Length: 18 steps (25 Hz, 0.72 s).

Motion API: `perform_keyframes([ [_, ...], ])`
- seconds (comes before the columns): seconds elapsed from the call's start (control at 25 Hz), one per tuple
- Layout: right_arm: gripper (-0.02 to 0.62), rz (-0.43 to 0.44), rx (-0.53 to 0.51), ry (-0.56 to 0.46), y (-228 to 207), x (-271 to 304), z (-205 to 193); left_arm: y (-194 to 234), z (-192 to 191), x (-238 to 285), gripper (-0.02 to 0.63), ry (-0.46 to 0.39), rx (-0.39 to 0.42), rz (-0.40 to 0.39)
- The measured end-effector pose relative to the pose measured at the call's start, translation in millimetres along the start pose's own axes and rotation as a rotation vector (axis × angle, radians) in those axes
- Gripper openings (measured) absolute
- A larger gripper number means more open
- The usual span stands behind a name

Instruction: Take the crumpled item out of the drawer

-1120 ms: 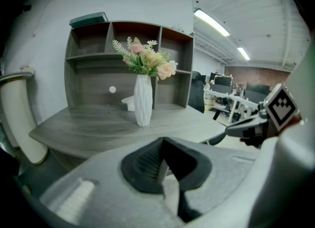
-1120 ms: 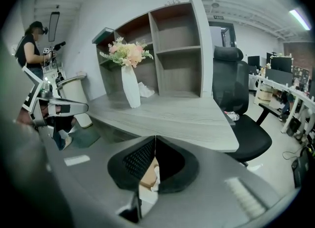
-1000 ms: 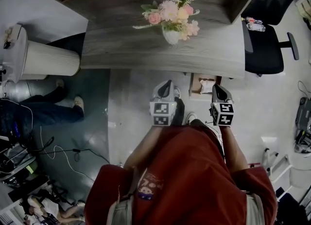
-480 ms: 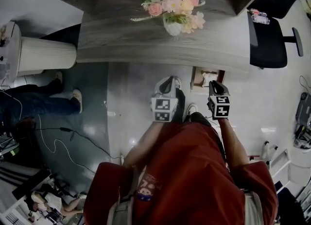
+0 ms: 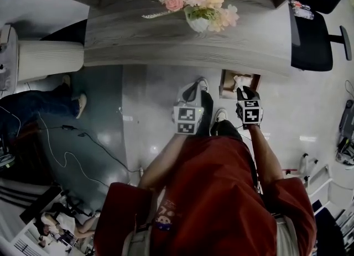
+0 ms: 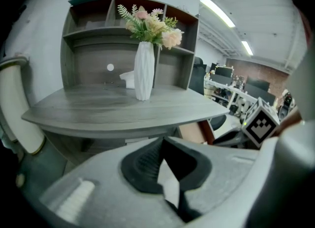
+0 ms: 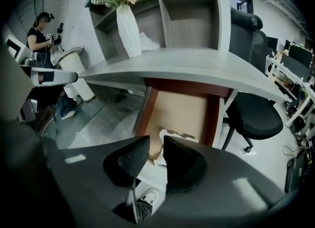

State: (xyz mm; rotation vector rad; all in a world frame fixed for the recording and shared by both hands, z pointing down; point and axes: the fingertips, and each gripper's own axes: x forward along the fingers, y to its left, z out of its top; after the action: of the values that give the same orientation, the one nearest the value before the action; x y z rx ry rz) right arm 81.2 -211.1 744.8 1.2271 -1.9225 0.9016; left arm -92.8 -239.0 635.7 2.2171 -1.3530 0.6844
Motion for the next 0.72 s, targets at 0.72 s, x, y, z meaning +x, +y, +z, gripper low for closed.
perform_keyframes([
  [0.72, 0.083, -0.024, -0.027, 0.175, -12.2, 64.8, -45.7, 1.3, -18.7, 9.7, -0.002, 0.054, 0.008, -0.014],
])
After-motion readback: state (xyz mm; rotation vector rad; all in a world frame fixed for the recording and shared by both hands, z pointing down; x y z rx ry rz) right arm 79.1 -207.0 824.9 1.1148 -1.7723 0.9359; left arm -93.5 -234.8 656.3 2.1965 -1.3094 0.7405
